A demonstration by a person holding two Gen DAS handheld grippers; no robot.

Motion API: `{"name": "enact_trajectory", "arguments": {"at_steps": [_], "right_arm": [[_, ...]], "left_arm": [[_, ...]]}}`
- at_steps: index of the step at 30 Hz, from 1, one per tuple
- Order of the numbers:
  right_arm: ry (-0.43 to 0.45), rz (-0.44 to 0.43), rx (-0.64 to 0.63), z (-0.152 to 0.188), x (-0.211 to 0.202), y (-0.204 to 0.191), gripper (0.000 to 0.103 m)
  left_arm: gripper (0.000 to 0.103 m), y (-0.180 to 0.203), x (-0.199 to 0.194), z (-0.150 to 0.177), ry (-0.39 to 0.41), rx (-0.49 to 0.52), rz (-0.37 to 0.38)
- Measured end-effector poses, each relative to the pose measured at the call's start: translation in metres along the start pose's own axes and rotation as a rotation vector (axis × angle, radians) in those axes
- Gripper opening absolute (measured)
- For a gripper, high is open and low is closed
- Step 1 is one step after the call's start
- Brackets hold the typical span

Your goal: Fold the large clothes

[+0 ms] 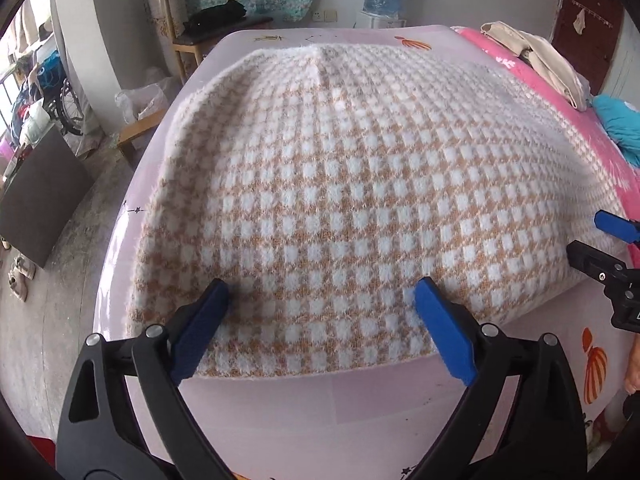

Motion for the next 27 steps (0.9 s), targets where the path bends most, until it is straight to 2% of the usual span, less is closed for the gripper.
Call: {"name": "enact_trajectory", "arguments": {"at_steps": [8,10,13,16,20,24,27], "right_arm": [[0.045,-0.054,0.074,0.013,-0.047,0.02,0.088],[0.07,-0.058,0.066,0.016,-0.06,0.017,0.089],[0.13,-0.063,0.04,0.015,-0.084,0.009,0.095],[0.218,-0.042,0.003,0.009,-0.112,0.001,0.097],[0.318,0.012,-0.035,0.004,-0.141,-0.004,0.097],[0.357,0.027,-0.016,0.005,-0.159,0.0,0.097],[0.383,0.055,0.019,0.006,-0.167,0.008,0.097]], "left_arm": [[0.091,0.003,-0.059,0.0,0.142,-0.027,0.048],[0.091,0.008,-0.079,-0.001,0.182,-0.026,0.035],[0.095,0.017,-0.106,-0.003,0.224,-0.009,0.016],[0.095,0.026,-0.131,-0.011,0.264,0.017,-0.025],[0.095,0.034,-0.16,-0.016,0.314,0.053,-0.151],[0.095,0.043,-0.177,-0.02,0.339,0.065,-0.203],[0.095,0.049,-0.179,-0.019,0.333,0.048,-0.203]]}}
Point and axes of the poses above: each gripper's, at about its wrist camera, not at the fingertips, and x roughly the way its jaws point, y to its right, z to its underside, the point moved 7 cm from there along x, roughly the way its jaws point, and after that the axes turned 15 degrees about x, right-handed, at the moved point
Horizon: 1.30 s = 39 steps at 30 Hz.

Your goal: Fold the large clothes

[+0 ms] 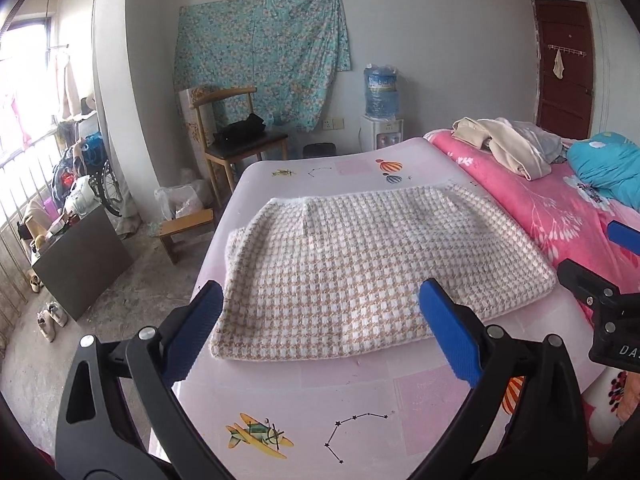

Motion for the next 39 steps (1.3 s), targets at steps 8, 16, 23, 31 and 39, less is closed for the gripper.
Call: {"name": "enact_trajectory", "arguments": {"at_steps": [8,16,23,31,39], "right_arm": [[-0.093,0.015,0.059,0.014,0.015,0.014,0.097],[-0.24,0.028,0.086,0.038,0.045,0.011,0.097],[-0.299,0.034,0.074,0.051,0.054,0.004,0.097],[-0.309,0.044,0.065,0.052,0.056,0.002,0.097],[-0.306,0.05,0.057,0.051,0.057,0.002,0.097]], "left_arm": [[0.095,0.018,0.03,0.019,-0.193,-0.051,0.023],[0.095,0.023,0.054,0.044,-0.339,-0.093,0.028],[0.095,0.025,0.062,0.053,-0.391,-0.116,0.044],[0.095,0.029,0.061,0.052,-0.395,-0.107,0.056],[0.095,0.029,0.062,0.053,-0.401,-0.112,0.059]]}}
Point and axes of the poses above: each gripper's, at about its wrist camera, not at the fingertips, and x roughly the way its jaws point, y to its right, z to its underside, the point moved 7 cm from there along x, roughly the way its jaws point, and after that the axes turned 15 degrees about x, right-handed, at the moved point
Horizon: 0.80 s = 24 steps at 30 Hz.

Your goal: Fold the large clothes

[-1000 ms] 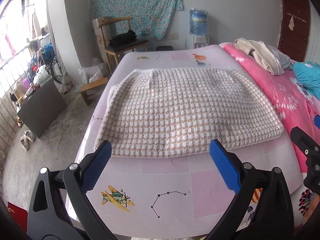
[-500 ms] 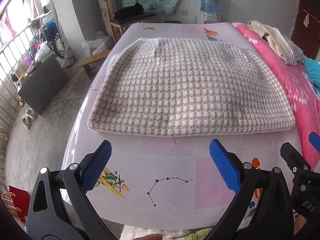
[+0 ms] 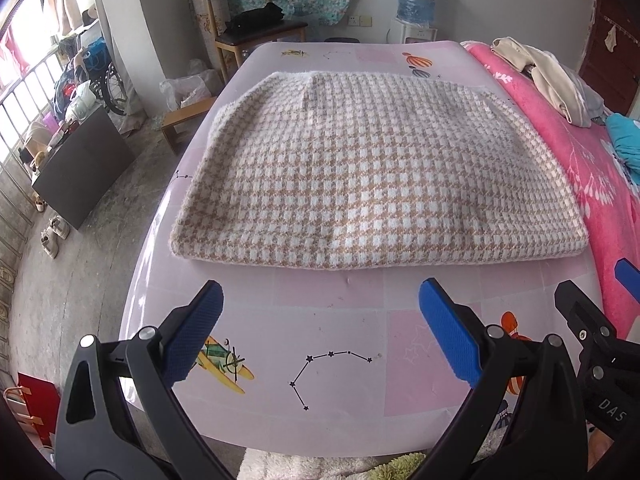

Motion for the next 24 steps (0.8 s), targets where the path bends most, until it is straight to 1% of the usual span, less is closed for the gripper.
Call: {"name": "enact_trajectory", "arguments": {"at_steps": [6,24], "right_arm": [[0.001,0.004,-0.007,-0.0018,0.0007,-0.0001,0.097],[-0.012,0.013,-0.016,-0.0043,0.0044,0.0015,0.097]], "left_arm": [[0.095,0.0001,0.003,0.0011,-0.009,-0.006,0.013],[0.095,0.0007,0.0055,0.0023,-0.023,-0.009,0.022]]}}
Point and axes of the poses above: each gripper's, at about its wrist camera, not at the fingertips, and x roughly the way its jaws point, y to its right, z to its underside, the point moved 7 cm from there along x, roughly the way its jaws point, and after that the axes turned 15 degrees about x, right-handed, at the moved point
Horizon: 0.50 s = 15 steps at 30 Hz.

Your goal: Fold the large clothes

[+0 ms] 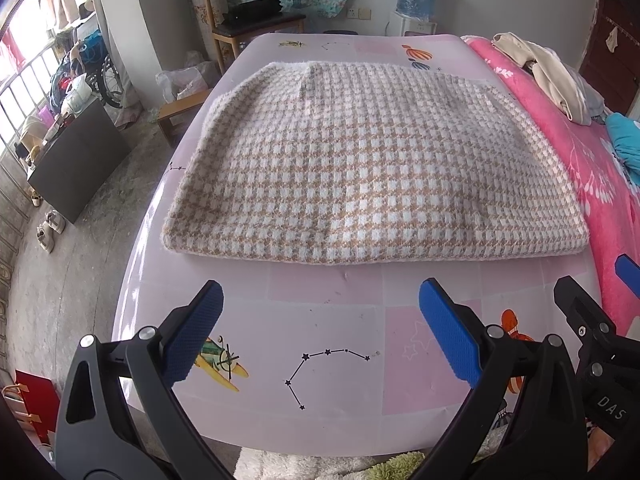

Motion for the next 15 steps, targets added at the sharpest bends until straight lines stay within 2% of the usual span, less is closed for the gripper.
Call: {"name": "enact_trajectory", "arguments": {"at_steps": [15], "right_arm": [[-0.002,0.001,-0.004,0.0013,0.0019,0.0003,0.097]], "left_arm": [[0.095,0.0008,0.0003,-0.0001,-0.002,0.0,-0.002]]}}
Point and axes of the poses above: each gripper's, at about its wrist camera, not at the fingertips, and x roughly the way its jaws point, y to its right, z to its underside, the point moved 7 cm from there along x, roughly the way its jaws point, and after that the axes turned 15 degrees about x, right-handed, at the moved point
